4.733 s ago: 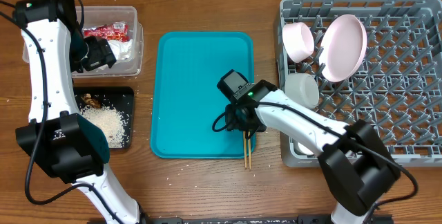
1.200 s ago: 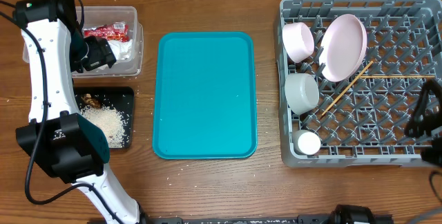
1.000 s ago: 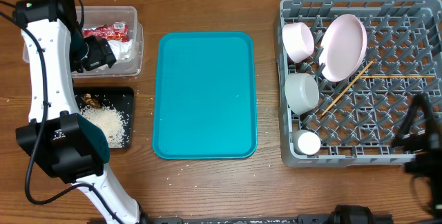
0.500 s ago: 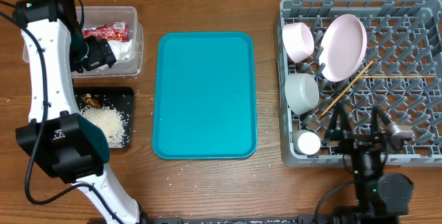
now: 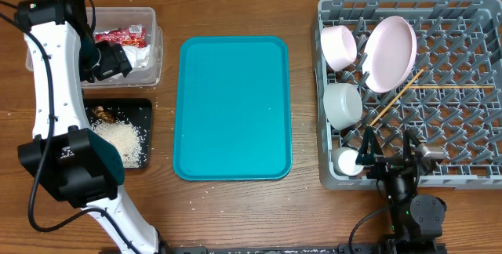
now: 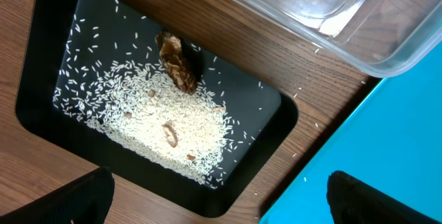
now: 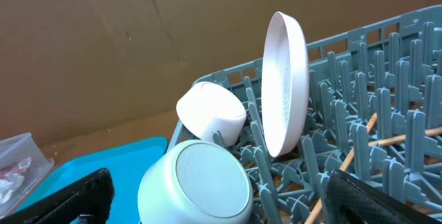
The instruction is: Sort waste into correct bins and load items into the dishwasher
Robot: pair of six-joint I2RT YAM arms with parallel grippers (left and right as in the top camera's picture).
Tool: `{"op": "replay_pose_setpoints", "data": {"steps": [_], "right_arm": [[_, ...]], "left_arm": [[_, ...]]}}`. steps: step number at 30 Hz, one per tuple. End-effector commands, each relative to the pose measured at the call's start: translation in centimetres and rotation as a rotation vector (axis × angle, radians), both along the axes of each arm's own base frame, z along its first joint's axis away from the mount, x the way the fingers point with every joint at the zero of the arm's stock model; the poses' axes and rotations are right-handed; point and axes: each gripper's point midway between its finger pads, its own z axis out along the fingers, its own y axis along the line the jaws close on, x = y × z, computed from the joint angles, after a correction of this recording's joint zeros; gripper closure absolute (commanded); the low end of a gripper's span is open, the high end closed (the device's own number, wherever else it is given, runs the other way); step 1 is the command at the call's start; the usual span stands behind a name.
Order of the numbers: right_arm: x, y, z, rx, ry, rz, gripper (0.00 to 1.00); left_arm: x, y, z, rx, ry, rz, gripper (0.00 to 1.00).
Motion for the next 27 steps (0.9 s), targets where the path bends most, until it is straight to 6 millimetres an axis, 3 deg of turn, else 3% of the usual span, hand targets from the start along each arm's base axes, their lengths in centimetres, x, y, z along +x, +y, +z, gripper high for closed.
{"op": "replay_pose_setpoints", "data": {"steps": [1, 17, 19, 22, 27], "right_arm": [[0.0, 0.1, -0.1, -0.003, -0.007, 0.006, 0.00], [0.0, 0.1, -0.1, -0.003, -0.007, 0.005, 0.00], [0.0, 0.1, -0.1, -0.003, -0.007, 0.005, 0.00], [0.0, 0.1, -0.1, -0.003, -0.007, 0.005, 0.00], [0.0, 0.1, -0.1, -0.003, -0.007, 0.005, 0.00]], "left_arm": [[0.0, 0.1, 0.8, 0.014, -0.022, 0.012, 0.00], [-0.2, 0.6, 0.9, 0.016, -0.023, 0.026, 0.00], [-0.3, 0.5, 2.2, 0.025, -0.062, 0.025, 0.00], [-0.6, -0.8, 5.9, 0.048, -0.168, -0.006, 0.00], [-2.5, -5.5, 13.8, 0.092, -0.403, -0.132, 0.00]]}}
